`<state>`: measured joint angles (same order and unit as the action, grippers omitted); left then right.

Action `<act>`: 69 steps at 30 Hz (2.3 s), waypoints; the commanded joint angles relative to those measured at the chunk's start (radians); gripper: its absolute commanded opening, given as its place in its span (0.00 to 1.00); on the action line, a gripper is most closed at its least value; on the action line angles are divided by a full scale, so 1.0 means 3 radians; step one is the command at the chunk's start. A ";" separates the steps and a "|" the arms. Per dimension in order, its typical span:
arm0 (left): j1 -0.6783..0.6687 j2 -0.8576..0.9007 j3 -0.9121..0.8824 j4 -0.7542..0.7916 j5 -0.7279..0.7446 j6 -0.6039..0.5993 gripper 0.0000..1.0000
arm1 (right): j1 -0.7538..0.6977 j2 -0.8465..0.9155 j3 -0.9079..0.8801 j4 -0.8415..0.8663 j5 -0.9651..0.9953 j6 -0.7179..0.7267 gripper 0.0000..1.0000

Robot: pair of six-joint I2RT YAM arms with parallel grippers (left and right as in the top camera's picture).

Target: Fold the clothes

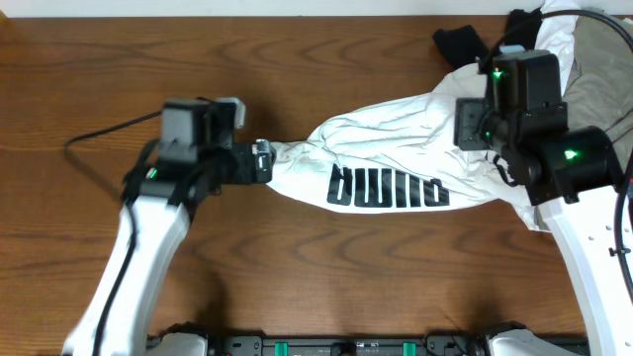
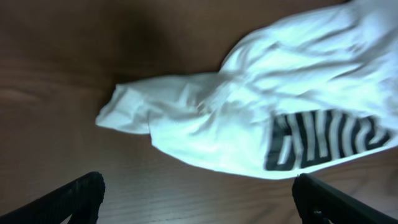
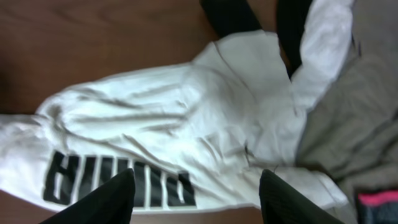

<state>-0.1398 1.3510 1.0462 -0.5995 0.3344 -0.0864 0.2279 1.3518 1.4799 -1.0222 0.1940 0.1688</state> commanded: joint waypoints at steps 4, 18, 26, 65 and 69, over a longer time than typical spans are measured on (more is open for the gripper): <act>-0.0019 0.0830 0.0008 0.0354 0.0005 0.0033 0.97 | -0.0095 -0.0017 0.0020 -0.0183 0.0051 0.0072 0.63; -0.0149 0.1544 0.0008 0.0734 -0.0304 0.0019 0.62 | -0.0095 -0.0018 0.0019 -0.0245 0.0050 0.0074 0.62; -0.0249 0.1517 0.0032 0.0734 -0.0399 0.0008 0.06 | -0.0095 -0.0018 0.0019 -0.0248 0.0037 0.0074 0.60; -0.0209 0.0877 0.0839 -0.0698 0.0298 -0.0067 0.87 | -0.0097 0.0041 0.0013 -0.0375 0.0069 0.0022 0.64; -0.0645 0.0877 0.0726 -0.0736 0.0464 -0.0264 0.87 | -0.0159 0.0076 0.0013 -0.0374 0.0067 0.0056 0.64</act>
<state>-0.2653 1.6119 1.2922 -0.8120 0.4187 -0.1116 0.2039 1.3602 1.4796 -1.1336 0.1993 0.1768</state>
